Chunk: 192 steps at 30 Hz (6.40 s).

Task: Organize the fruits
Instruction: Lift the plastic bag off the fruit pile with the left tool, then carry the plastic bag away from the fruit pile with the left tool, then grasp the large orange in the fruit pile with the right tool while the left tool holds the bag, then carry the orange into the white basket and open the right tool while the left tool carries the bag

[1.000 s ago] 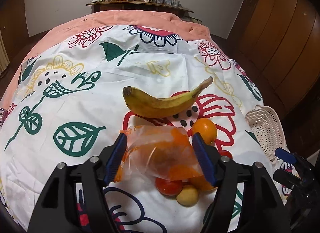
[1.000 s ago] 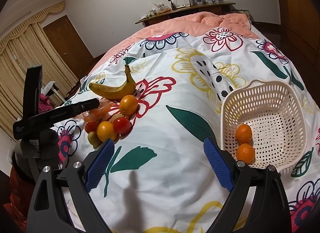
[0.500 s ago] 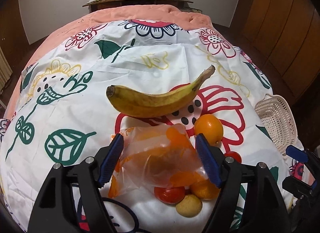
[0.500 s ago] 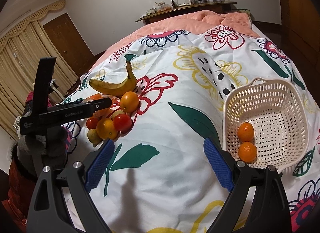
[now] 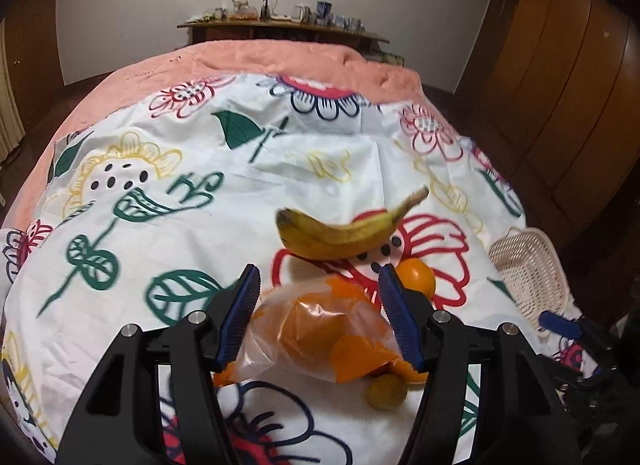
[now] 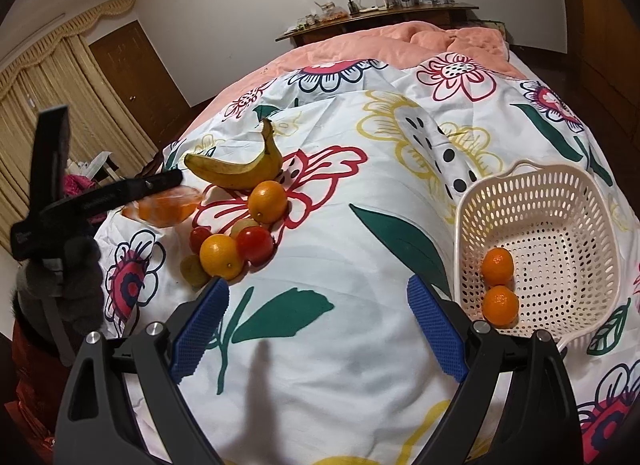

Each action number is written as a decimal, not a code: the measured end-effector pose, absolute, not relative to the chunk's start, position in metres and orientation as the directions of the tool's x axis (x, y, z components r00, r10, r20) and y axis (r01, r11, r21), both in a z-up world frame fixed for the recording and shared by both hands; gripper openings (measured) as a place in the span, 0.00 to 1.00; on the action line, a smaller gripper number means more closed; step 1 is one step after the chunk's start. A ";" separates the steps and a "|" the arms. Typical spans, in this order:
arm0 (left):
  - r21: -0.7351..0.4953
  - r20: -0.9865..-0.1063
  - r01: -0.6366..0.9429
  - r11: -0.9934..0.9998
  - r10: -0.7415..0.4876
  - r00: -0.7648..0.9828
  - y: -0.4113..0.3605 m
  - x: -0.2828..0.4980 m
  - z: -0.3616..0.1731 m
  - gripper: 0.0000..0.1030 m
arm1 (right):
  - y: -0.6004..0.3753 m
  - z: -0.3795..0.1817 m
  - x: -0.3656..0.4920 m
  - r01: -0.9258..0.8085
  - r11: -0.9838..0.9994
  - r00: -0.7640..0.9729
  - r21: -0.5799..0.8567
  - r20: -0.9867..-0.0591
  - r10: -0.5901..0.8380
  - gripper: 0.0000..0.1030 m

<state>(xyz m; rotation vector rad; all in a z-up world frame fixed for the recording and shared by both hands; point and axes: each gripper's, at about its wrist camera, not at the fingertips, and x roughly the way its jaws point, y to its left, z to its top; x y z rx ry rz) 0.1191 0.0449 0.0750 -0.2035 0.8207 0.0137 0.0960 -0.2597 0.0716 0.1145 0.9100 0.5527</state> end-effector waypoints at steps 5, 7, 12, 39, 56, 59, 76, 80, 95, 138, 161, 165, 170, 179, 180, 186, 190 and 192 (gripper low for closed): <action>-0.184 -0.700 -0.089 0.979 -0.067 0.711 0.051 0.108 0.087 0.61 | -0.243 0.076 0.098 -0.434 0.849 0.474 0.302 -0.724 0.500 0.88; -0.183 -0.698 -0.088 0.979 -0.066 0.713 0.053 0.105 0.088 0.51 | -0.237 0.076 0.099 -0.442 0.846 0.468 0.298 -0.728 0.501 0.88; -0.184 -0.702 -0.099 0.978 -0.060 0.710 0.062 0.097 0.082 0.50 | -0.226 0.077 0.103 -0.450 0.839 0.445 0.307 -0.737 0.509 0.88; -0.088 -0.713 -0.034 0.996 -0.039 0.700 0.054 0.075 0.043 0.59 | -0.199 0.079 0.100 -0.531 0.821 0.420 0.212 -0.775 0.472 0.77; -0.120 -0.660 -0.034 0.992 -0.054 0.749 0.070 0.058 0.065 0.53 | -0.168 0.068 0.120 -0.575 0.814 0.394 0.084 -0.843 0.366 0.50; -0.114 -0.670 -0.040 0.993 -0.047 0.741 0.072 0.057 0.059 0.68 | -0.168 0.070 0.118 -0.578 0.811 0.393 0.097 -0.837 0.380 0.50; -0.039 -0.721 0.004 0.999 -0.031 0.692 0.054 0.069 0.023 0.69 | -0.157 0.073 0.091 -0.639 0.754 0.341 0.153 -0.822 0.456 0.50; -0.057 -0.700 0.001 0.998 -0.041 0.713 0.056 0.061 0.034 0.63 | -0.157 0.071 0.087 -0.645 0.746 0.324 0.167 -0.824 0.465 0.50; -0.079 -0.621 -0.037 0.996 -0.020 0.783 0.071 0.037 0.071 0.63 | -0.139 0.058 0.101 -0.638 0.750 0.279 0.176 -0.854 0.439 0.50; -0.101 -0.609 -0.032 0.994 -0.036 0.792 0.068 0.032 0.076 0.63 | -0.148 0.069 0.106 -0.655 0.717 0.236 0.237 -0.838 0.493 0.28; -0.102 -0.614 -0.016 0.995 -0.050 0.788 0.061 0.034 0.075 0.63 | -0.137 0.054 0.130 -0.619 0.749 0.215 0.239 -0.865 0.453 0.41; -0.098 -0.613 -0.011 0.995 -0.052 0.788 0.057 0.035 0.077 0.63 | -0.142 0.059 0.122 -0.628 0.742 0.235 0.235 -0.851 0.469 0.41; -0.088 -0.615 0.001 0.996 -0.055 0.787 0.048 0.038 0.079 0.63 | -0.163 0.072 0.113 -0.610 0.745 0.267 0.271 -0.815 0.515 0.41; -0.063 -0.619 0.039 0.997 -0.070 0.783 0.022 0.045 0.087 0.63 | -0.240 0.095 0.114 -0.510 0.792 0.373 0.335 -0.744 0.555 0.41; -0.059 -0.619 0.044 0.997 -0.071 0.782 0.018 0.046 0.088 0.63 | -0.252 0.096 0.114 -0.492 0.803 0.391 0.336 -0.739 0.549 0.41; -0.042 -0.629 0.075 0.996 -0.084 0.773 -0.004 0.055 0.093 0.63 | -0.331 0.086 0.126 -0.336 0.877 0.476 0.345 -0.741 0.474 0.41; -0.033 -0.639 0.098 0.995 -0.096 0.763 -0.020 0.062 0.095 0.63 | -0.369 0.073 0.132 -0.238 0.927 0.527 0.290 -0.763 0.374 0.41; -0.024 -0.643 0.109 0.994 -0.099 0.760 -0.029 0.065 0.096 0.63 | -0.383 0.063 0.136 -0.198 0.944 0.534 0.266 -0.778 0.331 0.41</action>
